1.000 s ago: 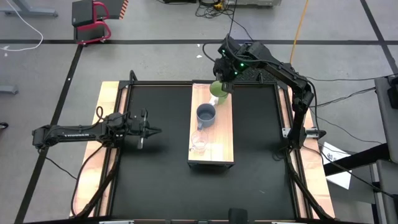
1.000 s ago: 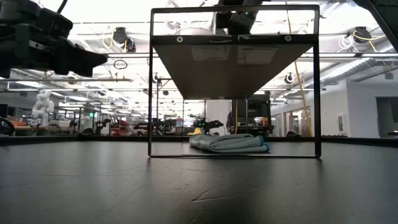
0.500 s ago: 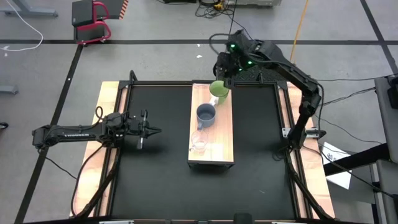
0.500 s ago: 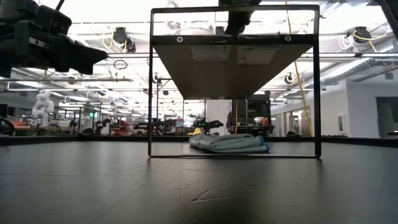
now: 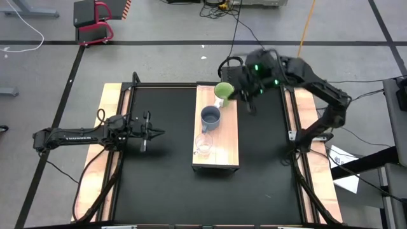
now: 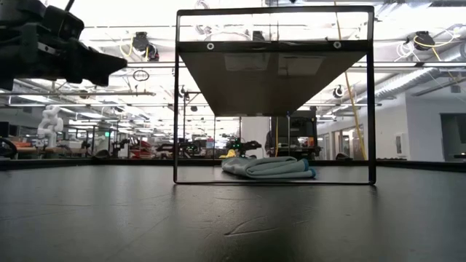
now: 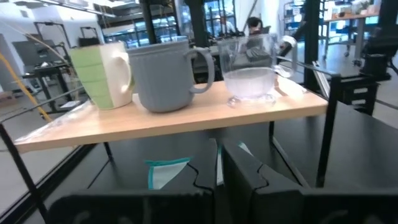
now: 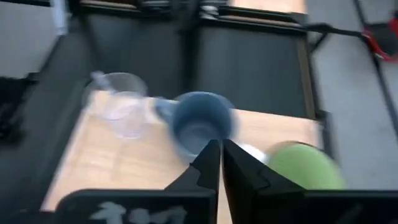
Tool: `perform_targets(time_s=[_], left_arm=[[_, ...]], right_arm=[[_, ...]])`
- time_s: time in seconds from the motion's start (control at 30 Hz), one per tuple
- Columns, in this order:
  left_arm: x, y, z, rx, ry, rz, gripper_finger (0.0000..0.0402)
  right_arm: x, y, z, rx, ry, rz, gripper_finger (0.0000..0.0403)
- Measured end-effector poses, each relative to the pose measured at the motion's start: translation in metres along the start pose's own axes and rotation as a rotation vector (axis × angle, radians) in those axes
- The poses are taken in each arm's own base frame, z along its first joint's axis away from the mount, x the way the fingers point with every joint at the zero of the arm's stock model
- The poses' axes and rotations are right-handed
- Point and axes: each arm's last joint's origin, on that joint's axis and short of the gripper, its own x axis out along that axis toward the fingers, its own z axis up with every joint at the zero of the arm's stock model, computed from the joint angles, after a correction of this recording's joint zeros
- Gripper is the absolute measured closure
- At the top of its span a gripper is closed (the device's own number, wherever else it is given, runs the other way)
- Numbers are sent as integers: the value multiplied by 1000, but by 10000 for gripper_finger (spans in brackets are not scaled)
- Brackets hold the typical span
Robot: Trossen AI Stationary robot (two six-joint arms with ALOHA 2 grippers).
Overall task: Stack small to large cups/mugs on shelf
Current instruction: Return to Home Position
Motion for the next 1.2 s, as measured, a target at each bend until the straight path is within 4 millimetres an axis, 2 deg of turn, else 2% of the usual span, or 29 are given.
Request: perform_targets(time_s=[0.17,0.4,0.67,0.87,1.03,1.2], left_arm=[[0,0,1,-8,-9,12,376],[0,1,2,-25,-16,39,376],[-1,3,10,-29,-101,71,397],[-1,4,12,1,-113,101,400],[-1,4,11,-2,-107,100,400],[-1,1,7,26,-59,79,401]], right_arm=[[6,38,-17,-29,14,32,401],[5,75,-71,3,-33,-23,402],[-6,88,-136,106,-217,-37,403],[0,95,-181,150,-279,-35,403],[6,99,-207,158,-327,-37,403],[3,101,-221,182,-404,-35,403]])
